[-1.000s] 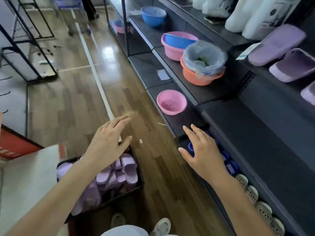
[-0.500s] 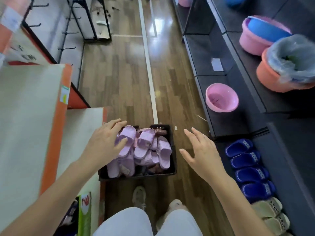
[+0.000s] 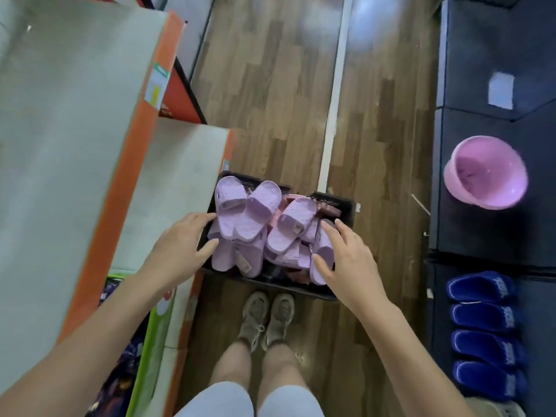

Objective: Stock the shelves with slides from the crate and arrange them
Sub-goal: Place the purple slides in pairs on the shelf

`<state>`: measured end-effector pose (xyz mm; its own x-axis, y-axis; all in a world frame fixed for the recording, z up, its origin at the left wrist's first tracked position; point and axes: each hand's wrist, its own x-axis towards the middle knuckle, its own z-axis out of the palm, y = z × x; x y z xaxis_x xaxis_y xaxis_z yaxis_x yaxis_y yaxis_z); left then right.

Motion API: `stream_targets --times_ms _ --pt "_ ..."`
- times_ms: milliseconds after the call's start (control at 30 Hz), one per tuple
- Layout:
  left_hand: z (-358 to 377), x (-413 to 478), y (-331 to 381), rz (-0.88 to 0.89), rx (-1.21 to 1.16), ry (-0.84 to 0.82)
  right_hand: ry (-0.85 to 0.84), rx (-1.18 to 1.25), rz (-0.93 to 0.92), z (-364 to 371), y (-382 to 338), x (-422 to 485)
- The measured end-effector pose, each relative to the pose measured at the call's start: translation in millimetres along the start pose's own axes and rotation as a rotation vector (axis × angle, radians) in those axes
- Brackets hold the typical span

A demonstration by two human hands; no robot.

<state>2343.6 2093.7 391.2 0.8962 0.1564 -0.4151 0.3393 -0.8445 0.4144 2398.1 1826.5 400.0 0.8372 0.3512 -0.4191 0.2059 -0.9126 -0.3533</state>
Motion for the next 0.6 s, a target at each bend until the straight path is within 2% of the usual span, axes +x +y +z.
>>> stream_targets --times_ms 267,367,533,600 --pt "59.9 67.0 -49.4 -0.176 -0.041 0.020 -0.087 -0.059 -0.090 69.7 13.9 103.3" --pt "89.1 100.4 -77.2 -0.239 -0.094 0.000 -0.126 -0.038 -0.073 102.7 18.0 138.8" --pt "141.9 158.1 -127.9 -0.468 -0.349 -0.027 -0.164 0.159 0.021 168.4 28.9 193.4" --pt "163.1 180.0 -142.3 -0.545 -0.461 -0.028 -0.179 0.323 0.140 195.8 32.7 214.6"
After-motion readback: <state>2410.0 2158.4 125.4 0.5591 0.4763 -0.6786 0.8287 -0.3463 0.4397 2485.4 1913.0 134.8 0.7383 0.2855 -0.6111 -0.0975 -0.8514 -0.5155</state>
